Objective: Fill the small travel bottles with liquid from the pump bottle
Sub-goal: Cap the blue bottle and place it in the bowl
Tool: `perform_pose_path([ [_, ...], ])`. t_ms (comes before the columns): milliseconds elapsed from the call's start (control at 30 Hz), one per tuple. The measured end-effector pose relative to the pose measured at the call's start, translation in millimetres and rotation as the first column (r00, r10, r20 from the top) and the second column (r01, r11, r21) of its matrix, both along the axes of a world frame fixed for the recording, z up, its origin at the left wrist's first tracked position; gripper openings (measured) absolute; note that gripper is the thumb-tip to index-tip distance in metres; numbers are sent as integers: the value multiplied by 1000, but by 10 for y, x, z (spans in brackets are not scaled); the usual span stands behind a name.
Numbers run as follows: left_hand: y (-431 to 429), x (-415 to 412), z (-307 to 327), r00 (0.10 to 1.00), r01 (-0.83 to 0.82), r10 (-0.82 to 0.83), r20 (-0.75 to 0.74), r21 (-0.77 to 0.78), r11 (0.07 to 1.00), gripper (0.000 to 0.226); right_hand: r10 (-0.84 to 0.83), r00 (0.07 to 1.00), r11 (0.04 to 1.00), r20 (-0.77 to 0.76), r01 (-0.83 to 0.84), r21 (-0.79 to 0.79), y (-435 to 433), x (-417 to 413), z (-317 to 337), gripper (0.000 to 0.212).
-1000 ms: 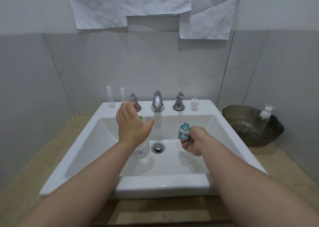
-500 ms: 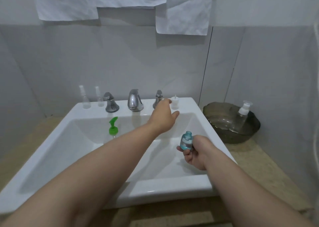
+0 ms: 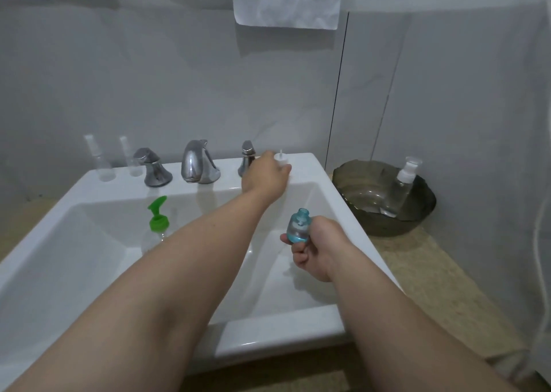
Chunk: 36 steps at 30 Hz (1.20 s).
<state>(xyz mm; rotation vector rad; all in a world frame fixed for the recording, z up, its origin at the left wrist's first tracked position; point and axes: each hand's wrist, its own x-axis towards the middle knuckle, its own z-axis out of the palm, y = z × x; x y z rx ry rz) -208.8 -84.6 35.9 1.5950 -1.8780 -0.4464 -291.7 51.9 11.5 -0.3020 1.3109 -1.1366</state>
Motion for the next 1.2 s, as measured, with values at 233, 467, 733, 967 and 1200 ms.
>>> perform_pose_path([
  [233, 575, 388, -118, 994, 105, -106, -12, -69, 992, 27, 2, 1000, 1000, -7, -2, 4, 9, -26, 1, 31],
  [467, 1016, 977, -133, 974, 201, -205, -98, -50, 978, 25, 46, 990, 997, -134, -36, 75, 19, 11, -20, 37],
  [733, 1193, 975, -90, 902, 380, -402, -160, -155, 912, 30, 164, 956, 984, -244, -141, 108, 103, 74, -8, 32],
  [967, 1198, 963, -142, 882, 450, -468, -44, -209, 868, 30, 212, 935, 977, -284, -195, 87, 75, 79, -22, 26],
  [1200, 1210, 951, -119, 884, 466, -468, 25, -156, 871, 37, 259, 927, 966, -271, -255, 52, 96, 114, 18, 25],
])
